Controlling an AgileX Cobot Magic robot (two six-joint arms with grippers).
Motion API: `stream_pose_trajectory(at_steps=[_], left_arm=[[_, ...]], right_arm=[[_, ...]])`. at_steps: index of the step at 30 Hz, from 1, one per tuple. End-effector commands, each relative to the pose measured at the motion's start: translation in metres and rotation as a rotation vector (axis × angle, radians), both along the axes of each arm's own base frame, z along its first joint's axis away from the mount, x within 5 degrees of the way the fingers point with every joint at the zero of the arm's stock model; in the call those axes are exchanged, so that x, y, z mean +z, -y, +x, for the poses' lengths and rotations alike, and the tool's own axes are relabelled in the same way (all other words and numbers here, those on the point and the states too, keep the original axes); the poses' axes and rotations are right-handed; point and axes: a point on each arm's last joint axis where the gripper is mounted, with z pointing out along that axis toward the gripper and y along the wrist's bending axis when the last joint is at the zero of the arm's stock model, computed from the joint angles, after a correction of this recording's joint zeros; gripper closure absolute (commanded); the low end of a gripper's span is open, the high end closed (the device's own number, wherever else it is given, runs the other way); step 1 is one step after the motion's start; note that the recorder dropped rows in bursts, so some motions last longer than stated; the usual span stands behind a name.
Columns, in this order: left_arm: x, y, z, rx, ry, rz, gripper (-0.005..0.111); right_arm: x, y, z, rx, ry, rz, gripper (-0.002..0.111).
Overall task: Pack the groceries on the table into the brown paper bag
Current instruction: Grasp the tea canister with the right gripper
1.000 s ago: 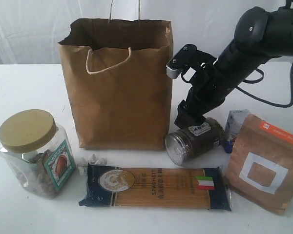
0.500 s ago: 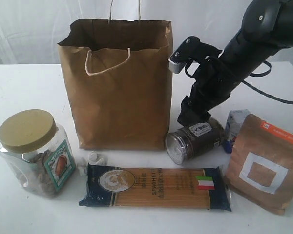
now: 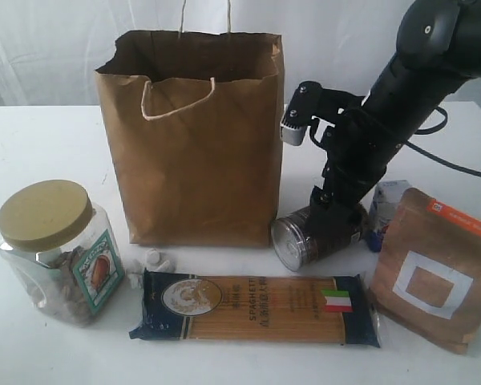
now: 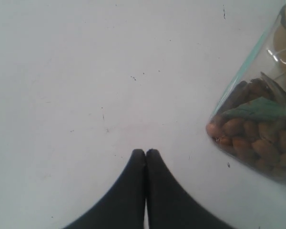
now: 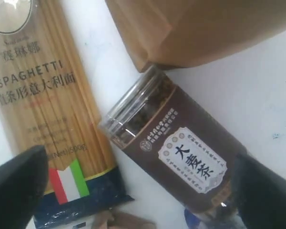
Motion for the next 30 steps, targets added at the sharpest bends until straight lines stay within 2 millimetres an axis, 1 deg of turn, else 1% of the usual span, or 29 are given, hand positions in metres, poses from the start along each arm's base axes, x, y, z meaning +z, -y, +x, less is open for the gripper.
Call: stream_pose_trajectory(at_steps=[1,4,5,7,9,10,12,15,19,23,28,30], left_arm=[[0.004,0.0,0.003,-0.012,0.071,0.025,0.107],[0.011,0.0,0.006,-0.045,0.156,0.094,0.107],[0.014,0.0,0.008,-0.063,0.209,0.135,0.107],[0.022,0.001,0.01,-0.089,0.375,0.198,0.107],[0.035,0.002,0.011,-0.071,0.547,0.163,0.107],[0.037,0.002,0.011,-0.058,0.564,0.123,0.107],[0.028,0.002,0.01,-0.051,0.465,0.097,0.107],[0.016,0.001,0.009,-0.062,0.331,0.124,0.107],[0.021,0.001,0.01,-0.06,0.386,0.12,0.107],[0.017,0.001,0.009,-0.06,0.338,0.12,0.107],[0.01,0.001,0.007,-0.062,0.26,0.124,0.107],[0.009,0.001,0.007,-0.064,0.249,0.127,0.107]], right_arm=[[-0.001,0.001,-0.001,0.014,-0.009,-0.004,0.012],[-0.001,0.002,-0.002,0.084,0.006,-0.028,0.012],[-0.002,0.003,-0.001,0.111,0.018,-0.046,0.012],[-0.004,0.004,0.0,0.181,0.053,-0.099,0.012],[-0.009,0.008,0.002,0.259,0.079,-0.196,0.012],[-0.013,0.01,0.004,0.278,0.083,-0.236,0.012],[-0.02,0.013,0.008,0.303,0.078,-0.295,0.012],[-0.03,0.011,0.013,0.304,0.089,-0.298,0.012],[-0.035,0.001,0.019,0.341,0.153,-0.292,0.012],[-0.043,-0.009,0.022,0.411,0.198,-0.293,0.012],[-0.066,-0.012,0.022,0.416,0.101,-0.286,0.012],[-0.071,-0.013,0.022,0.413,0.08,-0.278,0.012]])
